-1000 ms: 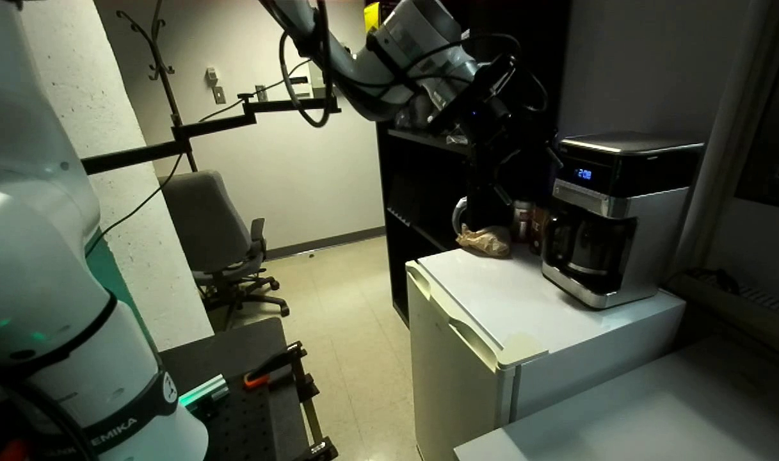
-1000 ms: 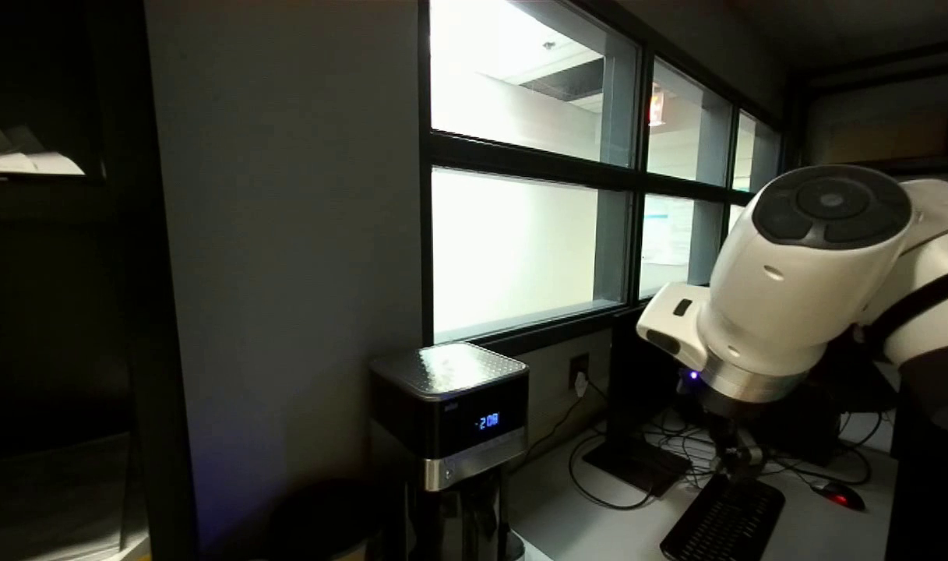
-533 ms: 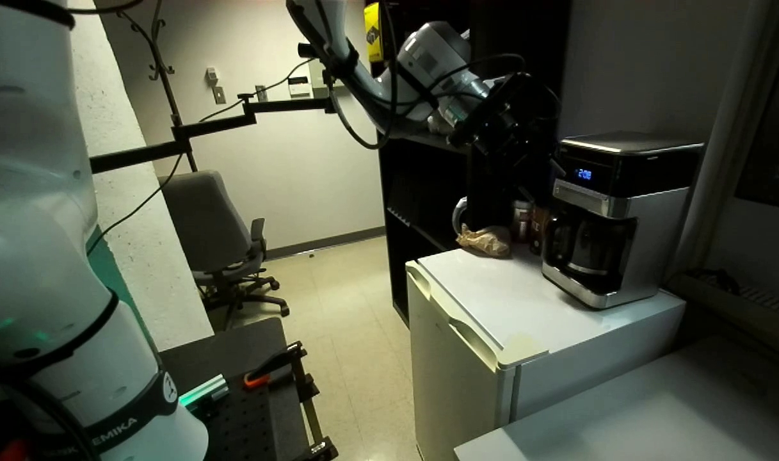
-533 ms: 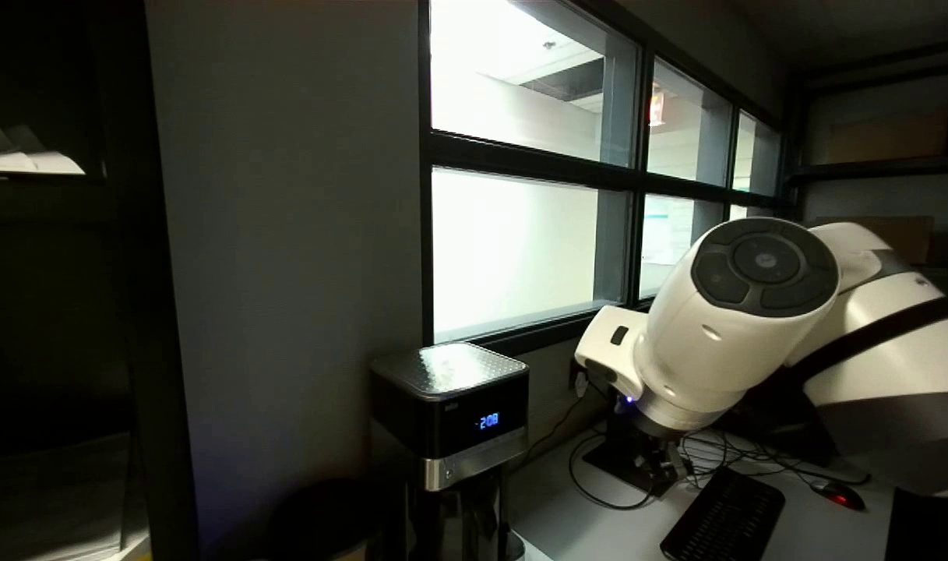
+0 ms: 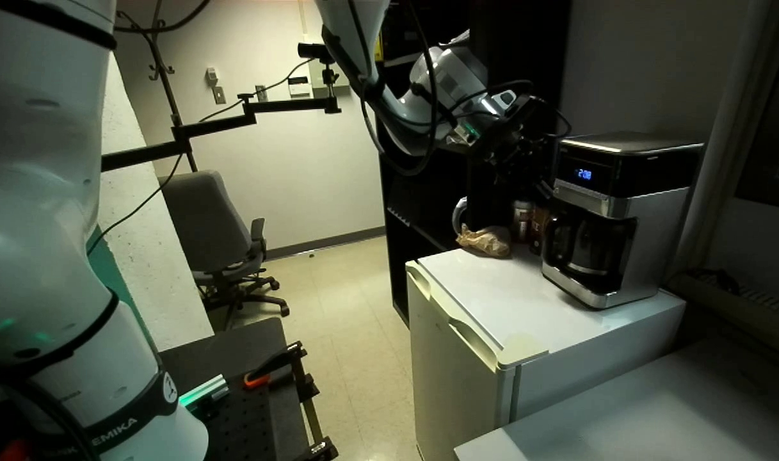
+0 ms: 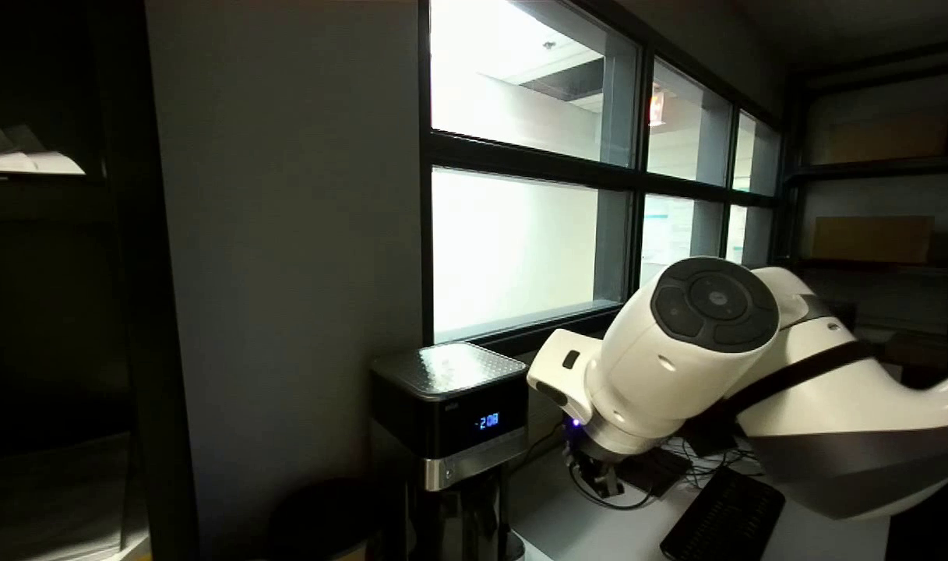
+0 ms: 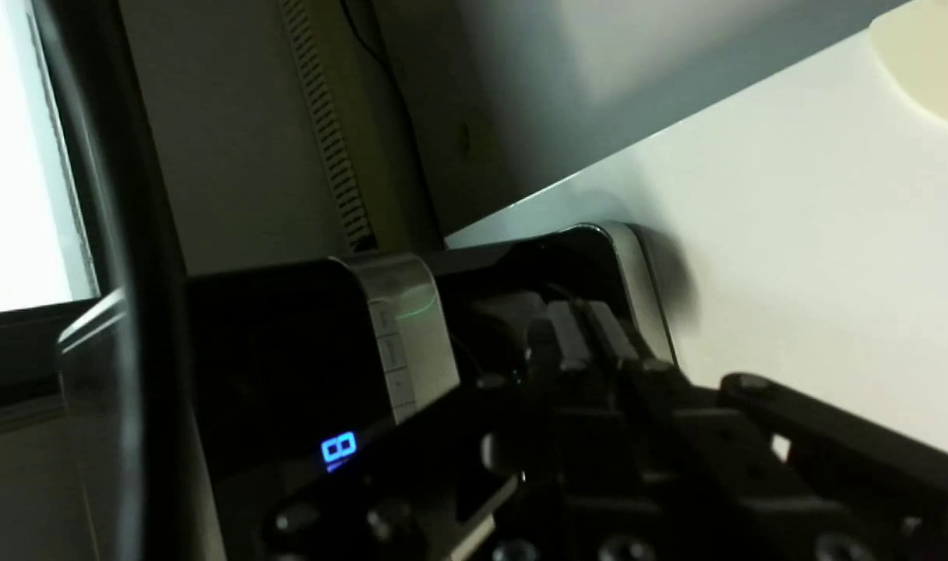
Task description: Press the button on the left side of the coffee machine
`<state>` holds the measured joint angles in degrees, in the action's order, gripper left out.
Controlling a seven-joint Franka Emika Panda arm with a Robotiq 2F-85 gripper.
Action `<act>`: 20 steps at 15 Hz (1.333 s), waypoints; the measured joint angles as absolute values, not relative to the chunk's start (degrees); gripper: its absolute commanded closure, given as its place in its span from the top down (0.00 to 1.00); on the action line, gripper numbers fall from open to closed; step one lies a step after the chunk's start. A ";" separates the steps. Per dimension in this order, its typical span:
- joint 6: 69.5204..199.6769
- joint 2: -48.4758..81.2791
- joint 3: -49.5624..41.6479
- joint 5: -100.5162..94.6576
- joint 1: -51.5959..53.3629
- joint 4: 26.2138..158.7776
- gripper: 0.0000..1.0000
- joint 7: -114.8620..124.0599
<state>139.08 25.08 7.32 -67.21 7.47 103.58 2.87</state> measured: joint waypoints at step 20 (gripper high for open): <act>154.59 38.20 5.61 -70.56 8.74 89.91 0.00 0.61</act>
<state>154.59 38.20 5.61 -70.56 8.74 89.91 0.61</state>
